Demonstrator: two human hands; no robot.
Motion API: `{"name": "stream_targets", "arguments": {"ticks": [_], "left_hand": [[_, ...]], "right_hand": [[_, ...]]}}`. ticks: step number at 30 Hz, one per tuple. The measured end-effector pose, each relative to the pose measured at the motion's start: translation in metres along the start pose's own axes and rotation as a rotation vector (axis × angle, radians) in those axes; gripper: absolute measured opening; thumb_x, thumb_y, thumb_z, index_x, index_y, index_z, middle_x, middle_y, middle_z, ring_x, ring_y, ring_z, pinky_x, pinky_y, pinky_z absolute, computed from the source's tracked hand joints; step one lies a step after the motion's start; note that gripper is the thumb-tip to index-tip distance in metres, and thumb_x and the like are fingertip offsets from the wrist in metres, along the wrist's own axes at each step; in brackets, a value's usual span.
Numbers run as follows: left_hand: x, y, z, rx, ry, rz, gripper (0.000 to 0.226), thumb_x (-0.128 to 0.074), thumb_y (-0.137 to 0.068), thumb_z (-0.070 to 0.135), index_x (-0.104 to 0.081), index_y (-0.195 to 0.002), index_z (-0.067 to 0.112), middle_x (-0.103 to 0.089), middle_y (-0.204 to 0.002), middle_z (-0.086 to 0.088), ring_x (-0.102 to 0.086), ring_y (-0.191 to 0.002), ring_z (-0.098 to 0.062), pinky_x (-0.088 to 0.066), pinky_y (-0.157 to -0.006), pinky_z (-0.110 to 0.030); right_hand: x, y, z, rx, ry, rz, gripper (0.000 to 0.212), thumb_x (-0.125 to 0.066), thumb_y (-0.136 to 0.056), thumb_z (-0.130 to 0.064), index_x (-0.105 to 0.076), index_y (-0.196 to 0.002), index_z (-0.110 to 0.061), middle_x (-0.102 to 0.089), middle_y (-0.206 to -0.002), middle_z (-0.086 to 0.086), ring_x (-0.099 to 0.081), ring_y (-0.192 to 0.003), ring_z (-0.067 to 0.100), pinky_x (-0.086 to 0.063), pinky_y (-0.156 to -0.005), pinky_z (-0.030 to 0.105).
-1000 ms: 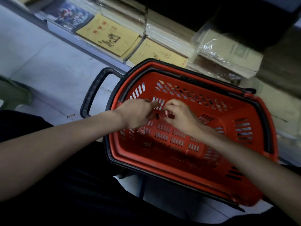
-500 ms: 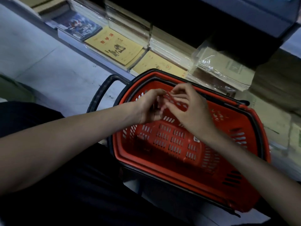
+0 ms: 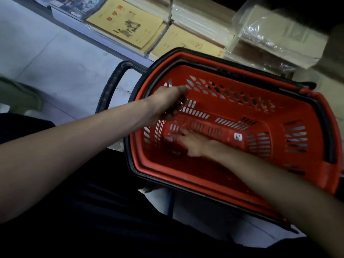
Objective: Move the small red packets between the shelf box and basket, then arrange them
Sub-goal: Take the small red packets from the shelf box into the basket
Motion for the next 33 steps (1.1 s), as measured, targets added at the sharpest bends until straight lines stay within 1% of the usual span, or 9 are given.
{"name": "stream_targets", "arguments": {"ticks": [4, 8, 10, 13, 16, 23, 25, 28, 33], "left_hand": [[0.002, -0.006, 0.0, 0.01, -0.031, 0.012, 0.026, -0.056, -0.095, 0.033, -0.067, -0.081, 0.015, -0.052, -0.059, 0.0, -0.045, -0.046, -0.013, -0.035, -0.046, -0.02], [0.002, -0.008, -0.005, 0.03, -0.043, 0.013, 0.024, -0.058, -0.094, 0.033, -0.067, -0.081, 0.015, -0.052, -0.065, -0.002, -0.045, -0.046, -0.012, -0.037, -0.048, -0.023], [0.003, -0.009, -0.008, 0.047, -0.049, 0.02, 0.024, -0.058, -0.094, 0.032, -0.066, -0.08, 0.015, -0.051, -0.066, -0.004, -0.044, -0.045, -0.013, -0.036, -0.048, -0.023], [0.005, -0.009, -0.012, 0.064, -0.053, 0.031, 0.023, -0.058, -0.093, 0.029, -0.067, -0.08, 0.013, -0.051, -0.065, -0.004, -0.043, -0.044, -0.014, -0.035, -0.048, -0.022], [0.006, -0.01, -0.014, 0.067, -0.054, 0.048, 0.023, -0.059, -0.092, 0.029, -0.066, -0.075, 0.015, -0.054, -0.068, -0.005, -0.045, -0.047, -0.014, -0.038, -0.049, -0.022], [0.0, -0.008, -0.016, 0.122, -0.017, -0.023, 0.036, -0.048, -0.099, 0.038, -0.071, -0.09, 0.011, -0.071, -0.07, -0.007, -0.056, -0.046, -0.014, -0.03, -0.041, -0.016], [-0.003, -0.006, -0.015, 0.126, -0.004, -0.038, 0.04, -0.045, -0.101, 0.04, -0.072, -0.095, 0.012, -0.075, -0.075, -0.008, -0.06, -0.047, -0.014, -0.033, -0.042, -0.018], [-0.007, -0.005, -0.01, 0.151, 0.034, -0.057, 0.037, -0.046, -0.102, 0.04, -0.071, -0.102, 0.013, -0.079, -0.084, -0.011, -0.071, -0.058, -0.017, -0.046, -0.041, -0.019], [-0.014, -0.001, 0.002, 0.212, 0.15, -0.108, 0.029, -0.047, -0.099, 0.032, -0.069, -0.092, 0.014, -0.078, -0.081, -0.012, -0.077, -0.065, -0.019, -0.055, -0.045, -0.023]], "right_hand": [[-0.02, -0.02, -0.015, 0.08, 0.089, -0.032, 0.092, -0.051, -0.091, 0.008, -0.01, -0.161, -0.036, -0.004, -0.167, 0.011, -0.012, -0.153, 0.034, -0.022, -0.124, 0.045], [-0.028, -0.035, -0.019, 0.17, 0.16, 0.027, 0.057, -0.043, -0.104, -0.015, -0.026, -0.158, -0.021, -0.021, -0.163, 0.01, -0.025, -0.149, 0.031, -0.036, -0.117, 0.048], [-0.029, -0.037, -0.022, 0.208, 0.165, 0.043, 0.051, -0.038, -0.107, -0.022, -0.028, -0.157, -0.017, -0.027, -0.163, 0.008, -0.03, -0.149, 0.029, -0.031, -0.118, 0.044], [-0.031, -0.043, -0.021, 0.209, 0.139, 0.056, 0.049, -0.04, -0.107, -0.023, -0.034, -0.154, -0.012, -0.036, -0.159, 0.015, -0.037, -0.147, 0.031, -0.022, -0.123, 0.04], [-0.034, -0.045, -0.017, 0.176, 0.095, 0.036, 0.05, -0.04, -0.106, -0.023, -0.033, -0.152, -0.004, -0.037, -0.156, 0.026, -0.041, -0.142, 0.039, -0.025, -0.123, 0.044], [-0.035, -0.04, -0.017, 0.167, 0.121, 0.059, 0.058, -0.038, -0.109, -0.036, -0.025, -0.157, -0.006, -0.024, -0.164, 0.017, -0.026, -0.152, 0.031, -0.014, -0.124, 0.039], [-0.027, -0.031, -0.015, 0.152, 0.086, 0.051, 0.054, -0.041, -0.107, -0.034, -0.028, -0.157, -0.015, -0.028, -0.162, 0.013, -0.028, -0.15, 0.03, -0.02, -0.123, 0.041], [-0.005, -0.011, 0.001, 0.118, 0.008, 0.124, 0.062, -0.06, -0.09, -0.011, -0.044, -0.146, -0.034, -0.032, -0.156, 0.009, -0.035, -0.143, 0.033, -0.038, -0.114, 0.044], [0.066, 0.038, 0.032, 0.035, -0.118, 0.35, 0.048, -0.063, -0.084, -0.03, -0.059, -0.13, -0.022, -0.05, -0.133, 0.015, -0.05, -0.125, 0.036, -0.046, -0.104, 0.041]]}}
Point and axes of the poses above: each hand's wrist, its own y-axis away from the middle knuckle, its own x-axis out of the back of the hand, z = x × y, the point moved 6 cm from there along -y, towards the middle knuckle
